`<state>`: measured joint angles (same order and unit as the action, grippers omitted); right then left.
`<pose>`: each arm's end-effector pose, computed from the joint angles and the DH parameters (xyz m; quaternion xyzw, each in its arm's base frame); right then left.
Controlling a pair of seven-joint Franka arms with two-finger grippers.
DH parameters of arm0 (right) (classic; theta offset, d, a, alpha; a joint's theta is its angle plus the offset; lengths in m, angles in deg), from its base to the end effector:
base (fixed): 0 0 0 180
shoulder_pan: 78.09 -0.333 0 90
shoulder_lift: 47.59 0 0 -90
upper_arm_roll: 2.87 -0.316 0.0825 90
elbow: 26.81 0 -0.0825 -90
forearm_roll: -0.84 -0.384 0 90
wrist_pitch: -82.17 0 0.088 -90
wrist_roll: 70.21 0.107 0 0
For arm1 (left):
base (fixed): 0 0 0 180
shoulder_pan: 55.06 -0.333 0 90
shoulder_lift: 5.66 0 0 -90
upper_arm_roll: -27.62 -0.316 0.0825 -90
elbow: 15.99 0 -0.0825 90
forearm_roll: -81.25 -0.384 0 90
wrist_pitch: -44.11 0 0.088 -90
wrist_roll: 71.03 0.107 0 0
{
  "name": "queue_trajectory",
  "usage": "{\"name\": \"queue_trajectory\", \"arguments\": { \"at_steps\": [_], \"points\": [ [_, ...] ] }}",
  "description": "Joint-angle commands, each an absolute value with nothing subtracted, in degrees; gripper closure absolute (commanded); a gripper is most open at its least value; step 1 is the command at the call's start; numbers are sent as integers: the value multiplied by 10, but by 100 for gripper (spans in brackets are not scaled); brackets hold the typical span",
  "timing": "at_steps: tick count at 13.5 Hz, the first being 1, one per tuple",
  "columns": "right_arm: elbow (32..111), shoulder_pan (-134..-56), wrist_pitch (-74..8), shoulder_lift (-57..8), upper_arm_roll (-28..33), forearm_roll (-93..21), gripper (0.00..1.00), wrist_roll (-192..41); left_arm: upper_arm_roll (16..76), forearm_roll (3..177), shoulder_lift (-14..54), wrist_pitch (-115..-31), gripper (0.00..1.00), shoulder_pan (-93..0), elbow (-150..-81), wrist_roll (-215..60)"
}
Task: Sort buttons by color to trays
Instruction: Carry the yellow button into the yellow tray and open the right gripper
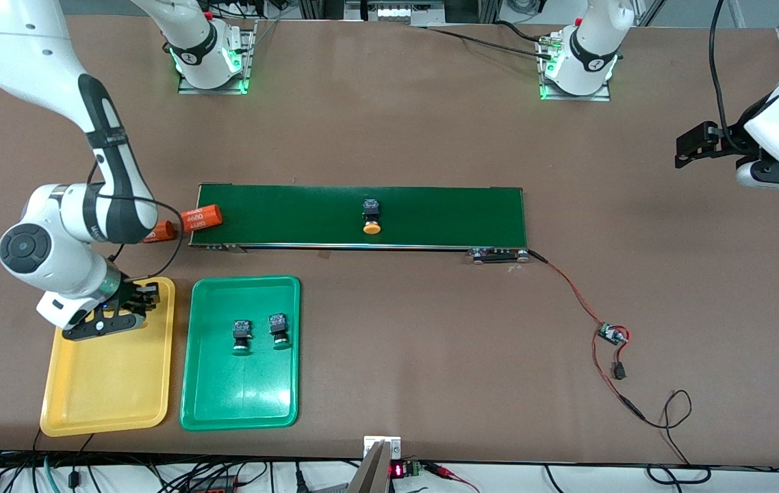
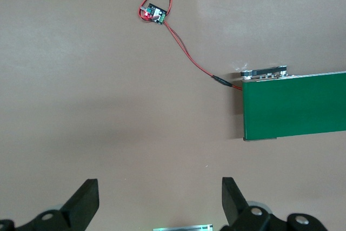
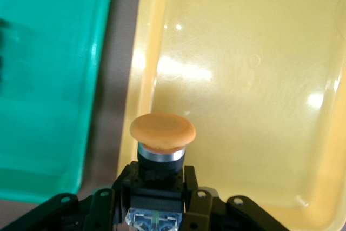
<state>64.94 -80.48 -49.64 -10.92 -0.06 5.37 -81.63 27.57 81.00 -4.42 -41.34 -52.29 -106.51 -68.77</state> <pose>0.7013 -0.0021 0.2621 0.9905 0.1262 0.0249 0.0475 0.5508 -0.0257 0.6018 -0.9975 0.0433 0.0550 0.0024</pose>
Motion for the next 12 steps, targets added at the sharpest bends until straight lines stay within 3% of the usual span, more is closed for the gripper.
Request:
{"name": "queue_trajectory", "arguments": {
  "at_steps": [1,9,10,11,12],
  "points": [
    [600,-792,-495,-61,-8,60,87,-844,275,786,-38,-404,0,-525,-1051,-686],
    [534,-764,-500,15,-15,51,84,-889,275,777,-38,-406,0,-518,-1049,-687],
    [532,-763,-500,16,-15,45,77,-889,279,777,-36,-410,0,-517,-1049,-687],
    [529,-764,-498,16,-15,39,29,-887,288,777,-37,-414,0,-517,-1049,-687],
    [523,-765,-490,14,-15,33,0,-888,294,777,-37,-414,0,-517,-1049,-687]
  ]
}}
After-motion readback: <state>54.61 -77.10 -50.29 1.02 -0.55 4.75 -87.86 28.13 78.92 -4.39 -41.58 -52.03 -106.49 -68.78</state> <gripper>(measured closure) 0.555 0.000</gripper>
